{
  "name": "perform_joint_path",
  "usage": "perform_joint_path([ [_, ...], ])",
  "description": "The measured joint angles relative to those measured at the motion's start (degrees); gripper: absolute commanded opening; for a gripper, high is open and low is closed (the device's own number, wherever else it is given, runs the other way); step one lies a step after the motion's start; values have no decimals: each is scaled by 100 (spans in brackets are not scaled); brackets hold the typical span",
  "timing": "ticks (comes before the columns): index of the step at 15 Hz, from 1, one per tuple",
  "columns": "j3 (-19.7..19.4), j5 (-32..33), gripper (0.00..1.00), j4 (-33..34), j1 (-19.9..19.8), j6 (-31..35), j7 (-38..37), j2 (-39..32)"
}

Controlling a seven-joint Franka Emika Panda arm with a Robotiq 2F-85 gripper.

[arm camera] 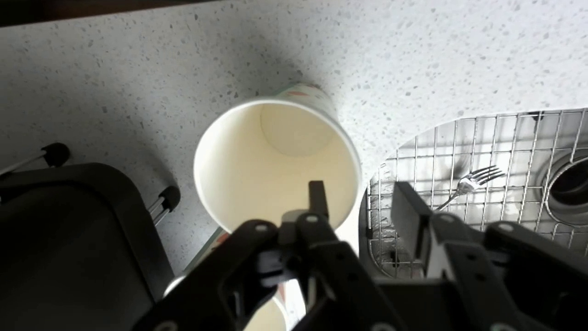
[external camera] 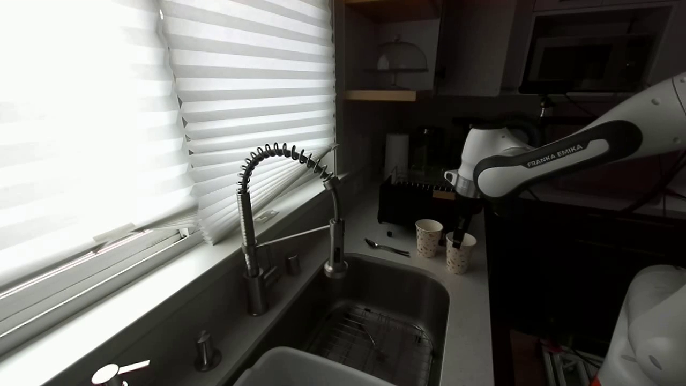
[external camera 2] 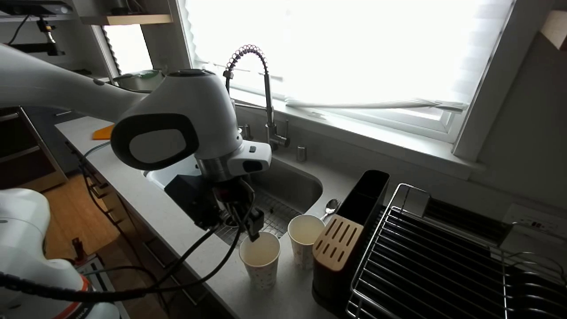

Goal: Unstack the cups, then stack the cups back together

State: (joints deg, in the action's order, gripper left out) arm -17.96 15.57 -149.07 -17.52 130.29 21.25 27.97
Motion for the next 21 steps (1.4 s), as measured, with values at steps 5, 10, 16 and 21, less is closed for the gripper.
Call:
perform_joint_path([
  [5, 82, 46, 100, 490, -15, -14, -5, 253],
  [10, 74, 71, 100, 686, -43, 376, -167, 60],
  [16, 82, 62, 100, 710, -29, 833, -462, -635],
  [21, 137, 44, 74, 842, 24, 1101, -680, -1150],
])
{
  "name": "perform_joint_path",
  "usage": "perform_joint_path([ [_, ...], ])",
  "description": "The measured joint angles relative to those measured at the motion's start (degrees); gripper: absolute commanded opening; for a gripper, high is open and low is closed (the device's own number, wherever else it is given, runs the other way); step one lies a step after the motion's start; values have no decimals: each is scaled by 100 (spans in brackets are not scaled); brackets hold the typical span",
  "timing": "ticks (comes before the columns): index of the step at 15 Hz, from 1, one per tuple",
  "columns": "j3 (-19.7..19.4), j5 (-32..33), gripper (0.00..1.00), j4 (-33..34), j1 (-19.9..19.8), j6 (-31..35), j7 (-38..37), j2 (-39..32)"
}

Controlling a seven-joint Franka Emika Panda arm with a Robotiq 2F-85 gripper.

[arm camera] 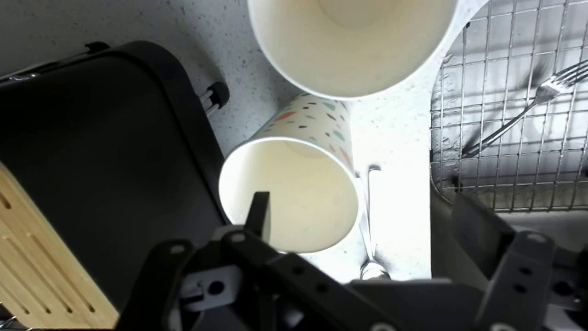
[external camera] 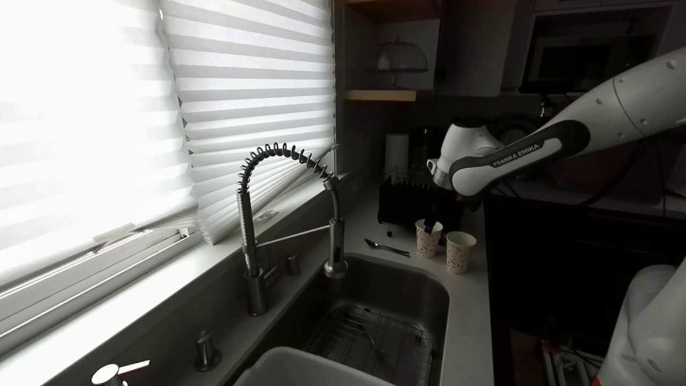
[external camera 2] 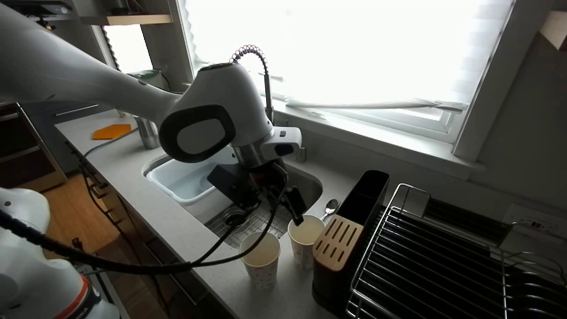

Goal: Unstack the cups, then stack the cups back together

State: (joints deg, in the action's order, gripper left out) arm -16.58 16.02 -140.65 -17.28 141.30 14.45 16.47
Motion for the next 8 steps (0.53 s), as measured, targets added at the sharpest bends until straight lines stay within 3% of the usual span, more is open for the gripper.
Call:
perform_joint_path([
  [8, 12, -150, 13, 135, 31, 158, -55, -485],
])
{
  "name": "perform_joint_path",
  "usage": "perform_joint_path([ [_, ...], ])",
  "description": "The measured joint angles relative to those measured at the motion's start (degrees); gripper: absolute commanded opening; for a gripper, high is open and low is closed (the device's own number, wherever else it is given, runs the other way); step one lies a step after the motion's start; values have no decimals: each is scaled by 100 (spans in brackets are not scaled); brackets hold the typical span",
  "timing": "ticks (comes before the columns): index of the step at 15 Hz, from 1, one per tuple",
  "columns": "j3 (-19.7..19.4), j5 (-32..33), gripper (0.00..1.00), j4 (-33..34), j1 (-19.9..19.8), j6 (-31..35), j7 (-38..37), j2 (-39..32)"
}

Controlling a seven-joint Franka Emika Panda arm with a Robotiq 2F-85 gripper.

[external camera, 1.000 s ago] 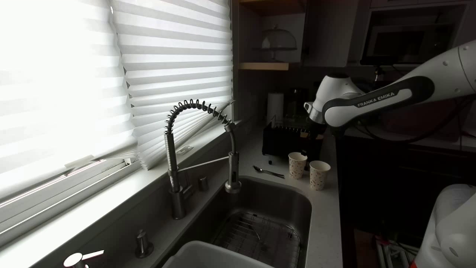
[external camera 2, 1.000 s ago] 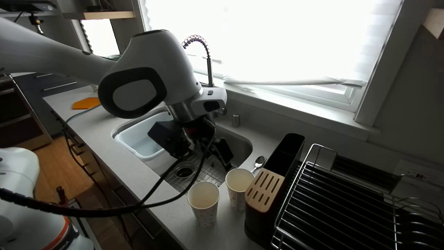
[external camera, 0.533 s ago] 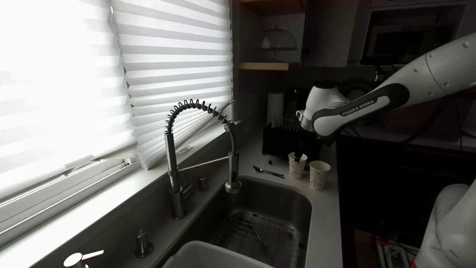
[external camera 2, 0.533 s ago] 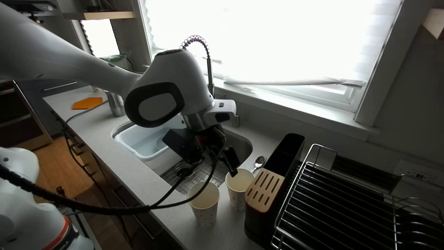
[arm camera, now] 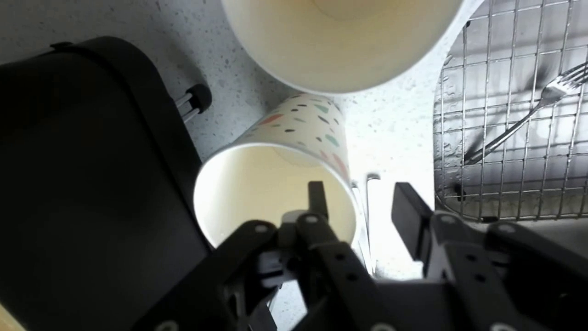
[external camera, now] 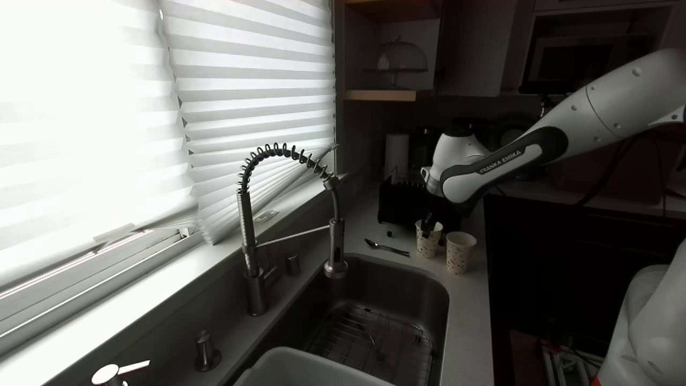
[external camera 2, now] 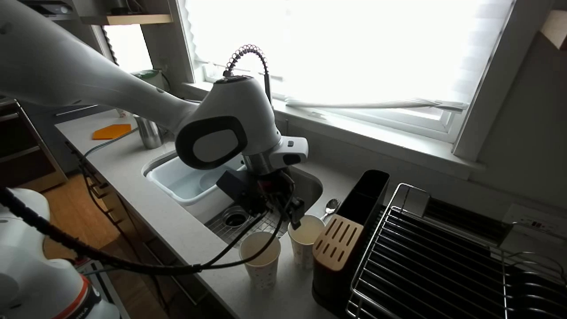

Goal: Unstack the cups, then stack the cups back together

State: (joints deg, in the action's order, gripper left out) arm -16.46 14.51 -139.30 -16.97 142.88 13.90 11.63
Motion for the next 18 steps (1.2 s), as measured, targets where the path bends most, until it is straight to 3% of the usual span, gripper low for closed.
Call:
perform_joint_path([
  [1, 0, -23, 4, 3, 0, 0, 0, -26],
  [3, 0, -49, 0, 21, 0, 0, 0, -63],
  [13, 4, -22, 1, 559, -3, -35, 64, 140],
  [18, 84, -53, 1, 953, 80, -858, 233, 770],
])
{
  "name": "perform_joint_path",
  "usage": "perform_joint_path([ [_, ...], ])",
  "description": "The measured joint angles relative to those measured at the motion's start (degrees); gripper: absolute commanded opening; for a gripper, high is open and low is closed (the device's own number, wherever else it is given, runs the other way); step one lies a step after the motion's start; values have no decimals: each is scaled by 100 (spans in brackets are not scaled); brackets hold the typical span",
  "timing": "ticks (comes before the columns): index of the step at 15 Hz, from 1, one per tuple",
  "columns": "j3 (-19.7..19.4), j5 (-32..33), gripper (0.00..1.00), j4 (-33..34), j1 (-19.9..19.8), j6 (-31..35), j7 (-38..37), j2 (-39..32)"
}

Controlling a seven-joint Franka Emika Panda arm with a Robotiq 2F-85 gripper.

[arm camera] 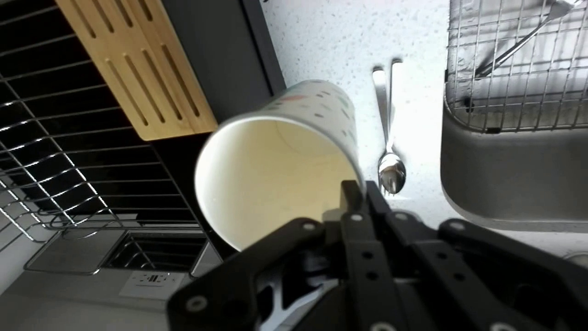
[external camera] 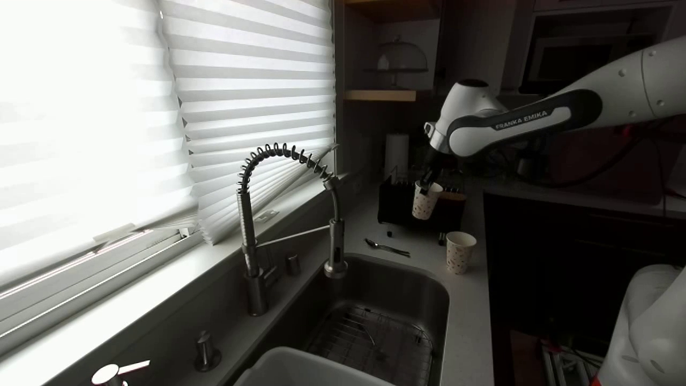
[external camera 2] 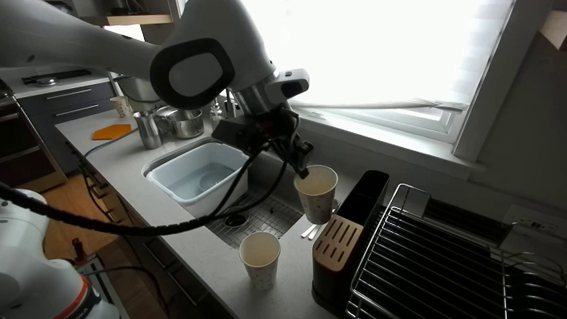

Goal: Unstack the cups, then stack the cups back together

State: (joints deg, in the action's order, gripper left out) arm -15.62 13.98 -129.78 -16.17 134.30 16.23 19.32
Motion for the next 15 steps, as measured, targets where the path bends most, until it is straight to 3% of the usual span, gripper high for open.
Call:
perform_joint_path([
  [10, 75, -142, 1, 181, 355, -2343, 609, 830],
  [15, 11, 4, 1, 115, 351, -2803, 996, 880],
])
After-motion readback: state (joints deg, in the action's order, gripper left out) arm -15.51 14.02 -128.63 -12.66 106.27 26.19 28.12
